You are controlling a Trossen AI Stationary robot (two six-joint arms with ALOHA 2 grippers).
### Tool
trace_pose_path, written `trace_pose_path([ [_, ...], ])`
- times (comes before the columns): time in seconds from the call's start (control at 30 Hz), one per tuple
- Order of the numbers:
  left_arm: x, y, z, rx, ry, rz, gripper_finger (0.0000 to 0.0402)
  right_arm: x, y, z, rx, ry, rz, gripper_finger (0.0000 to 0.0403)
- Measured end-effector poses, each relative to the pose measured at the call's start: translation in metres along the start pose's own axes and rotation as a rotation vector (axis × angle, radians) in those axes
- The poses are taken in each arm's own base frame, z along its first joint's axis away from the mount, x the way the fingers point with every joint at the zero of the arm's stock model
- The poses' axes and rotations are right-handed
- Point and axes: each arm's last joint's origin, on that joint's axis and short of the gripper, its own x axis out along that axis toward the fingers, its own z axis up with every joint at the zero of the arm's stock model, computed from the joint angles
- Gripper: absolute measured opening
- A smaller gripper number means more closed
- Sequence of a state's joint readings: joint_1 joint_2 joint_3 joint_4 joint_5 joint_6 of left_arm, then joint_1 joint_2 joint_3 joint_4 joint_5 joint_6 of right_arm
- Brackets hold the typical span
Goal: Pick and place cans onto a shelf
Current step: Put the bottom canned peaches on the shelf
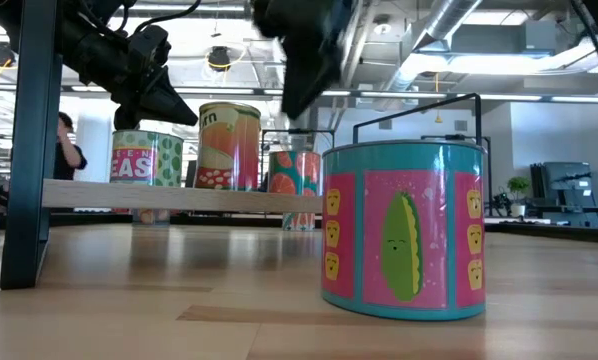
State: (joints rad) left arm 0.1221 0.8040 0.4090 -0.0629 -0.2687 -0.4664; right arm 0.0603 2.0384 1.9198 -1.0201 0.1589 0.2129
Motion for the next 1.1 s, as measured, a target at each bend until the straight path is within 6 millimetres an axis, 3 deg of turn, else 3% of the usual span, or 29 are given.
trace_pose_path([
  [0.17,0.000,0.000,-0.001,0.014,0.009,0.005,0.0000,-0.048,0.015,-0.007,0.013,-0.078,0.046,0.0030],
  [0.23,0.000,0.001,-0.001,0.016,0.014,0.007,0.0000,-0.060,0.027,-0.010,0.031,-0.106,0.073,0.0012],
  [0.37,0.000,0.001,-0.001,0.037,0.014,0.006,0.0000,-0.060,0.058,-0.024,0.048,-0.140,0.132,0.0012],
  [0.57,0.000,0.000,-0.003,0.070,0.034,-0.013,0.0000,-0.051,0.100,-0.066,0.167,-0.092,0.205,0.0005],
  [0.73,0.000,0.000,-0.004,0.083,0.054,-0.045,0.0000,-0.073,0.140,-0.102,0.358,-0.063,0.302,0.0004],
  [0.97,0.000,0.000,-0.004,0.120,0.053,-0.046,0.0000,-0.104,0.196,-0.171,0.606,0.088,0.299,0.0013],
  [1.1,0.000,0.000,-0.003,0.122,0.052,-0.046,0.0000,-0.117,0.209,-0.207,0.738,0.194,0.216,0.0023],
])
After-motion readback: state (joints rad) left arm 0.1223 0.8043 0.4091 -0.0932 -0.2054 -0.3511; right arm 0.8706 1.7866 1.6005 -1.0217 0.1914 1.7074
